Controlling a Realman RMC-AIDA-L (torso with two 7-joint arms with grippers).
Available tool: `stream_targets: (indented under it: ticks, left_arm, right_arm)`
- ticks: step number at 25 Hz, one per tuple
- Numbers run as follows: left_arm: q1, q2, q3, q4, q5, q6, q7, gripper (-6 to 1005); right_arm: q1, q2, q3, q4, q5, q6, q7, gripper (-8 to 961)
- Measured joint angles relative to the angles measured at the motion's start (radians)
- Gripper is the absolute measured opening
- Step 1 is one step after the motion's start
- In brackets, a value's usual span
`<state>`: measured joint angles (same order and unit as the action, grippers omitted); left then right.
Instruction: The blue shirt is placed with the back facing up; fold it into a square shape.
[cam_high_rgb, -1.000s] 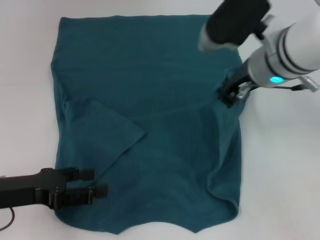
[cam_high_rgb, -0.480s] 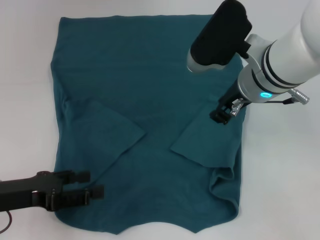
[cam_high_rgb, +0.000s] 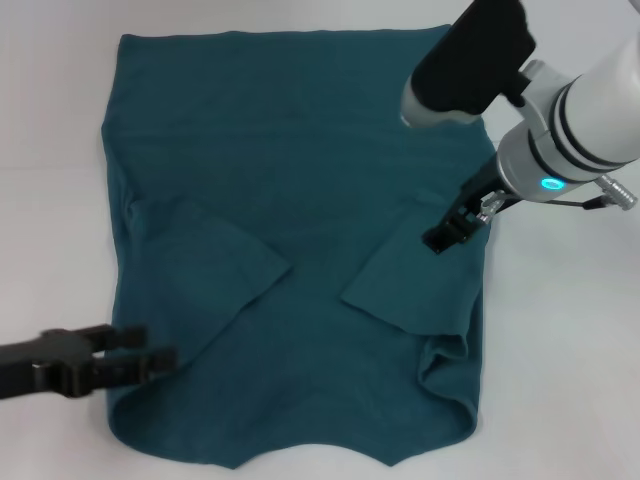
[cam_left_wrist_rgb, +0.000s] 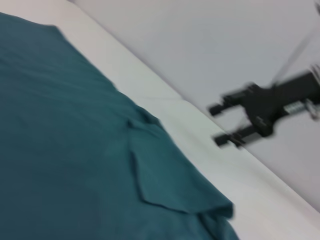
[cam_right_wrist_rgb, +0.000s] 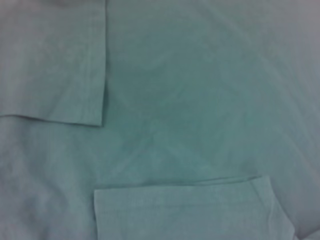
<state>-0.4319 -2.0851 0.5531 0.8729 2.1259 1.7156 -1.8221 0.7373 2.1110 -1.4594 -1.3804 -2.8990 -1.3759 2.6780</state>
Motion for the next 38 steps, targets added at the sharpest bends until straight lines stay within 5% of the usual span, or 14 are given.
stream_targets:
  ticks: [5,9,15,27,38]
  left_arm:
    - [0.018,0.006,-0.029,0.127,0.033,-0.009,-0.139,817]
    - [0.032,-0.011,-0.005,0.284,0.126,-0.01,-0.256,816]
    - [0.04,-0.082,0.148,0.46,0.297,-0.044,-0.29,814]
    - [0.043,-0.084,0.525,0.489,0.425,-0.234,-0.461,811]
    - [0.029,-0.087,0.641,0.494,0.543,-0.308,-0.578,808]
  right_arm:
    - [-0.015,-0.007,0.084,-0.024,0.065,-0.049,-0.051,839]
    - [-0.027,-0.01,0.143,-0.039,0.114,-0.089,-0.094,911]
    - [-0.039,-0.011,0.176,-0.04,0.121,-0.104,-0.112,925]
    - [-0.074,-0.012,0.179,-0.041,0.191,-0.165,-0.177,923]
    - [-0.161,-0.017,0.3,-0.055,0.381,-0.227,-0.461,921]
